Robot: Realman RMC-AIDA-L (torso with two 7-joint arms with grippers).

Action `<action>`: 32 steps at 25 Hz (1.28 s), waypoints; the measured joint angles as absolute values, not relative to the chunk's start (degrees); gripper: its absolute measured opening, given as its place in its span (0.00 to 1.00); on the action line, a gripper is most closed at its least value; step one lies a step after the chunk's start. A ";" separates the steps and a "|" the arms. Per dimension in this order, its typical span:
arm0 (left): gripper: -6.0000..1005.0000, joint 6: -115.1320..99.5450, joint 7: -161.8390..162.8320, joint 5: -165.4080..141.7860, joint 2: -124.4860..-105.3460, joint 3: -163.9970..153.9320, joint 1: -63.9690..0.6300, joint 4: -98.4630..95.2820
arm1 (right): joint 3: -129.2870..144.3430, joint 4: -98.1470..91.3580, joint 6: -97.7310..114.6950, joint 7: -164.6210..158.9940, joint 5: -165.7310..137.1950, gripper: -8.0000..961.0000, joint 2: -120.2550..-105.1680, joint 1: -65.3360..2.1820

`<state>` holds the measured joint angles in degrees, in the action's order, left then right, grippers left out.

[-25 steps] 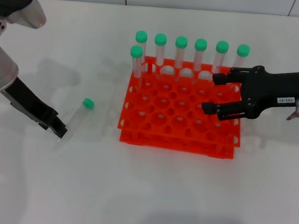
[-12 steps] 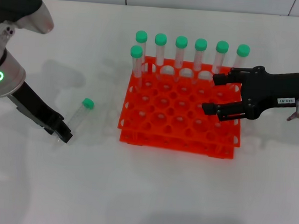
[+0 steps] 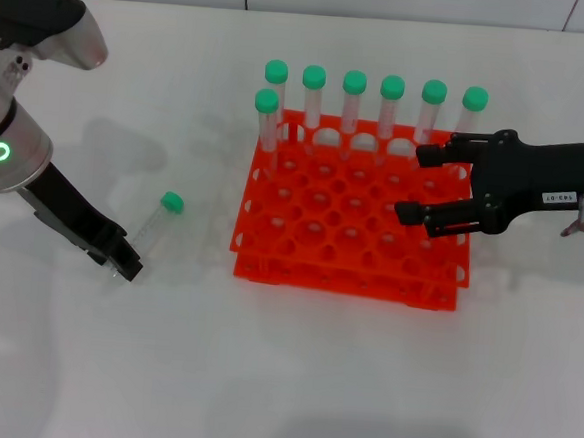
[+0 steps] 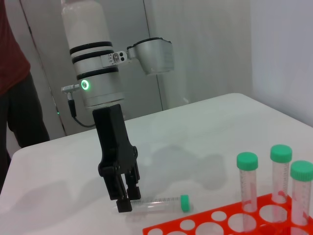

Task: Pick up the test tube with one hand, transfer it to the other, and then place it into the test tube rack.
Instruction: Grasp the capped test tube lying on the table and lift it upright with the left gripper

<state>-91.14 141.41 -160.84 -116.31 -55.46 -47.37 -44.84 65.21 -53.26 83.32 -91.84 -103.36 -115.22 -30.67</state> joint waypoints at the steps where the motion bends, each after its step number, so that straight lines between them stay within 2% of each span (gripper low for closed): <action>1: 0.46 -91.14 141.41 -160.84 -116.31 -55.49 -47.38 -44.83 | 65.21 -53.26 83.32 -91.84 -103.36 0.88 -115.22 -30.67; 5: 0.46 -91.14 141.42 -160.84 -116.36 -55.54 -47.38 -44.82 | 65.21 -53.26 83.32 -91.80 -103.36 0.88 -115.22 -30.61; 11: 0.31 -91.05 141.50 -160.89 -116.38 -55.82 -47.37 -44.53 | 65.21 -53.26 83.29 -91.75 -103.36 0.88 -115.22 -30.58; 30: 0.28 -89.53 142.11 -160.79 -116.12 -56.21 -47.62 -42.97 | 65.09 -53.26 83.23 -91.67 -103.36 0.88 -115.22 -30.54; 32: 0.25 -89.49 142.06 -160.78 -116.09 -56.23 -47.65 -42.85 | 65.03 -53.26 83.23 -91.67 -103.36 0.88 -115.22 -30.53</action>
<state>-89.49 142.06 -160.78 -116.09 -56.23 -47.65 -42.85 65.03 -53.26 83.23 -91.67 -103.36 -115.22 -30.52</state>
